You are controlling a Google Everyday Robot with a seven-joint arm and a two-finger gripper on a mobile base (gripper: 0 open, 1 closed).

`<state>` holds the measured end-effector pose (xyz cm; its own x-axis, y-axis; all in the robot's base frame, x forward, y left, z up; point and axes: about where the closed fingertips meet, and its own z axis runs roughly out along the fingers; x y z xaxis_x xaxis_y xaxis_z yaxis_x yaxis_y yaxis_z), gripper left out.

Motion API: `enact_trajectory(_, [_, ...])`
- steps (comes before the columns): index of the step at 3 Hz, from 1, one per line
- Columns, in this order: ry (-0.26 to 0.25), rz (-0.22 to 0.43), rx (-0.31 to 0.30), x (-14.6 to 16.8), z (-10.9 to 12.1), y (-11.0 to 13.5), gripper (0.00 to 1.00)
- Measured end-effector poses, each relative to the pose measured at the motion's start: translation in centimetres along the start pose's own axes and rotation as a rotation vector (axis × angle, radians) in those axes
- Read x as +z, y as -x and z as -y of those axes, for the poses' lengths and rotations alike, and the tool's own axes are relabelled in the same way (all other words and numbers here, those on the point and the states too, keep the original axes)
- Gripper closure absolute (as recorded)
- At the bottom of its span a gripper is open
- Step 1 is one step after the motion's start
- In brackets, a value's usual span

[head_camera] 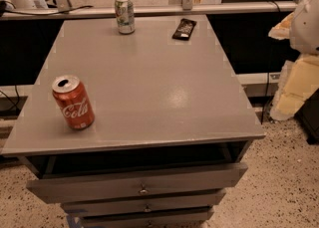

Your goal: Place coke can upright

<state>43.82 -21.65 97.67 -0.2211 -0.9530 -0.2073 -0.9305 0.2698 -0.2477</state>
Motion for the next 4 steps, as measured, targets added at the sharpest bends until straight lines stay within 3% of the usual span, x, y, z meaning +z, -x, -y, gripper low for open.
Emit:
enact_trajectory(1, [0.0,0.0,0.0,0.0,0.0,0.0,0.0])
enact_trajectory(2, [0.036,0.076,0.042,1.0,-0.2,1.1,0.0])
enact_trajectory(3, [0.114,0.252,0.119,4.1,-0.7,4.4,0.0])
enact_trajectory(4, [0.174,0.466,0.174,6.3,-1.3,9.5,0.0])
